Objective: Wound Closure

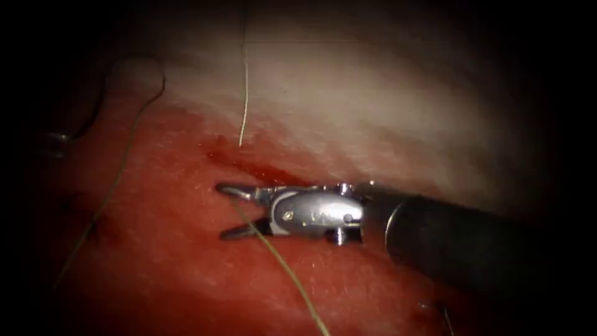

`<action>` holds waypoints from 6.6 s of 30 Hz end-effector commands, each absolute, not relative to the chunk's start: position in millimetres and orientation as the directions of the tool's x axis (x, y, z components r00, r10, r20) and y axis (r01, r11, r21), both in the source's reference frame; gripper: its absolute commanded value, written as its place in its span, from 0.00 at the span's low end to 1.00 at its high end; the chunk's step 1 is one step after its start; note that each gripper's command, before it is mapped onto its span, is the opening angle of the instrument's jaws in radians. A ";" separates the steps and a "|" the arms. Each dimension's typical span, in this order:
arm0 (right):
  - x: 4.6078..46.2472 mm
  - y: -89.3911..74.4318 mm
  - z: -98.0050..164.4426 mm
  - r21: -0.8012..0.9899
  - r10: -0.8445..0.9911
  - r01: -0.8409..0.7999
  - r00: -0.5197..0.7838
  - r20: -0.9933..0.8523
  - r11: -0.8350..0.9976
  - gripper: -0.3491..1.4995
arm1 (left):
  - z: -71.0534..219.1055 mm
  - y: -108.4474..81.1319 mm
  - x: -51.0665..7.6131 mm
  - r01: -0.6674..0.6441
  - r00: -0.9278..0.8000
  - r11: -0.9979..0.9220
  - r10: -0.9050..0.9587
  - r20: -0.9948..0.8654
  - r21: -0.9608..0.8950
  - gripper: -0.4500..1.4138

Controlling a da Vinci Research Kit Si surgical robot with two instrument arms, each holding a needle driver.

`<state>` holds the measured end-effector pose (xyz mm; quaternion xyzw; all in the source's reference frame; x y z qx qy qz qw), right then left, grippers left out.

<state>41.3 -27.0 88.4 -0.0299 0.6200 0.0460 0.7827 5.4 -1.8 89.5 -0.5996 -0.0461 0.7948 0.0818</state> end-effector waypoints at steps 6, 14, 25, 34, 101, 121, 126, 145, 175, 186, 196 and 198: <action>41.6 -26.3 90.9 0.034 0.059 -0.114 0.231 -0.971 0.993 0.75 | 90.2 -1.8 4.9 -0.074 -0.267 -0.983 0.184 -0.946 -0.170 0.00; 42.7 -26.5 91.1 0.039 0.064 -0.109 0.237 -0.969 0.993 0.54 | 90.2 -1.8 5.0 -0.074 -0.267 -0.983 0.184 -0.946 -0.170 0.00; 40.7 -30.1 88.1 0.047 0.055 -0.039 0.236 -0.970 0.998 0.00 | 90.3 -1.8 4.9 -0.075 -0.267 -0.983 0.184 -0.946 -0.170 0.00; 38.6 -37.0 81.4 0.044 0.041 0.012 0.202 -0.979 0.999 0.00 | 90.3 -1.7 4.8 -0.075 -0.267 -0.983 0.184 -0.946 -0.170 0.00; 42.5 -27.1 91.9 0.020 0.043 -0.095 0.246 -0.968 0.995 0.47 | 90.3 -1.8 5.1 -0.074 -0.267 -0.983 0.184 -0.946 -0.170 0.00; 42.4 -31.5 88.3 0.032 0.036 -0.019 0.236 -0.971 0.999 0.00 | 90.3 -1.9 5.1 -0.076 -0.267 -0.982 0.189 -0.945 -0.175 0.00; 42.4 -32.7 87.9 0.030 0.030 -0.005 0.238 -0.971 1.000 0.00 | 90.3 -1.9 5.1 -0.076 -0.267 -0.982 0.189 -0.945 -0.175 0.00; 41.3 -32.8 87.7 0.074 0.077 -0.020 0.227 -0.971 0.997 0.74 | 93.1 0.5 5.8 -0.106 -0.266 -0.973 0.228 -0.937 -0.207 0.00; 38.8 -32.6 87.5 0.085 0.099 -0.068 0.238 -0.966 0.994 0.79 | 110.1 2.9 10.4 -0.282 -0.332 -0.937 0.295 -0.896 -0.204 0.00; 36.6 -30.0 87.1 0.094 0.127 -0.125 0.282 -0.951 0.988 0.81 | 110.6 3.1 10.7 -0.401 -0.274 -0.830 0.512 -0.814 -0.387 0.74; 33.8 -23.4 88.1 0.396 0.477 -0.308 0.259 -0.840 0.865 0.80 | 108.5 1.7 10.4 -0.484 -0.288 -0.766 0.596 -0.749 -0.423 0.83; 33.9 -22.3 88.9 0.486 0.574 -0.348 0.222 -0.789 0.802 0.80 | 107.7 1.7 10.3 -0.487 -0.284 -0.758 0.607 -0.742 -0.433 0.83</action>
